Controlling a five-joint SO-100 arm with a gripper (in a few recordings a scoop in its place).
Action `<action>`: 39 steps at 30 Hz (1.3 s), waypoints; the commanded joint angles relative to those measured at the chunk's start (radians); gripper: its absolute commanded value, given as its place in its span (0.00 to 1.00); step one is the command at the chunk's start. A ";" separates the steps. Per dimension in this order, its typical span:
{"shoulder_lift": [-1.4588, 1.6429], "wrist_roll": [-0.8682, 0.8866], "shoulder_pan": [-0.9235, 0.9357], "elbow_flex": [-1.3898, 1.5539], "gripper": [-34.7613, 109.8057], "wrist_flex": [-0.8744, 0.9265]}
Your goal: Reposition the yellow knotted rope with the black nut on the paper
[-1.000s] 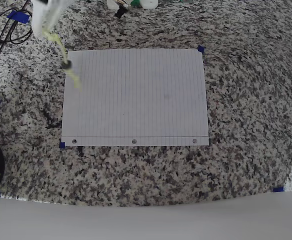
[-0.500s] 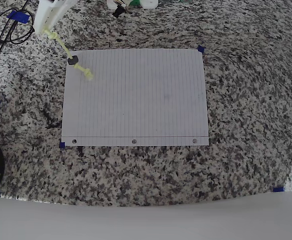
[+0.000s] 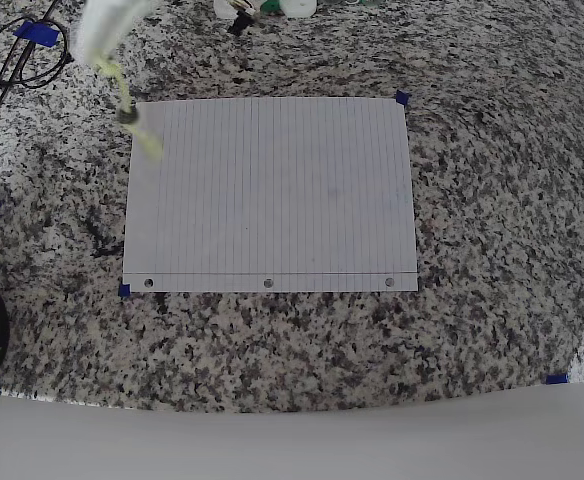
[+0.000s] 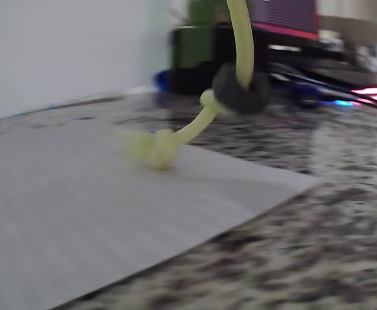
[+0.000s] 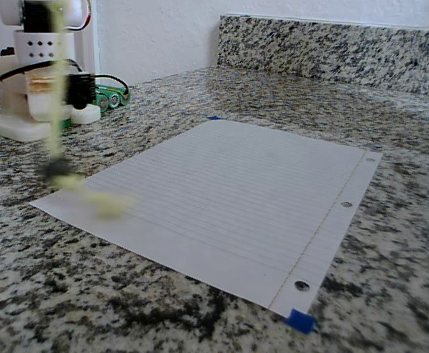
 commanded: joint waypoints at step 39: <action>0.091 0.094 -0.310 0.209 0.24 -0.054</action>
